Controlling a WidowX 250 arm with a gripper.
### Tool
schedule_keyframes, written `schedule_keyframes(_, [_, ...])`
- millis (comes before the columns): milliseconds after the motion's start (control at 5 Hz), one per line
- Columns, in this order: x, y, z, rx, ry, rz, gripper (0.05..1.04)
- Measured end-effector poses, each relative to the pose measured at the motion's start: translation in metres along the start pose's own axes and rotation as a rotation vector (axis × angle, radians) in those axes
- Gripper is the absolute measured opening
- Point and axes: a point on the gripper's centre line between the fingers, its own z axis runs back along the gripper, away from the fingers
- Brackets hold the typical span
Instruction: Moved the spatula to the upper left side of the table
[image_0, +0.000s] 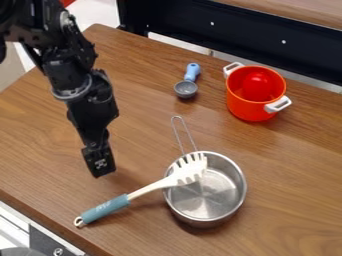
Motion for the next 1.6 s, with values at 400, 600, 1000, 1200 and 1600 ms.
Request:
schedule_keyframes(400, [-0.005,-0.026,-0.009,-0.053,-0.017,-0.029,0.998])
schedule_keyframes(600, [-0.009,-0.039,-0.016,-0.018,-0.041,-0.055,0.998])
schedule_keyframes(1000, [-0.006,-0.05,-0.035,0.076,-0.11,-0.044,0.976])
schedule_keyframes(1200, [-0.003,-0.05,-0.038,0.058,-0.116,-0.028,0.731])
schedule_keyframes(1600, [0.001,-0.043,-0.028,0.052,-0.121,-0.013,0.234])
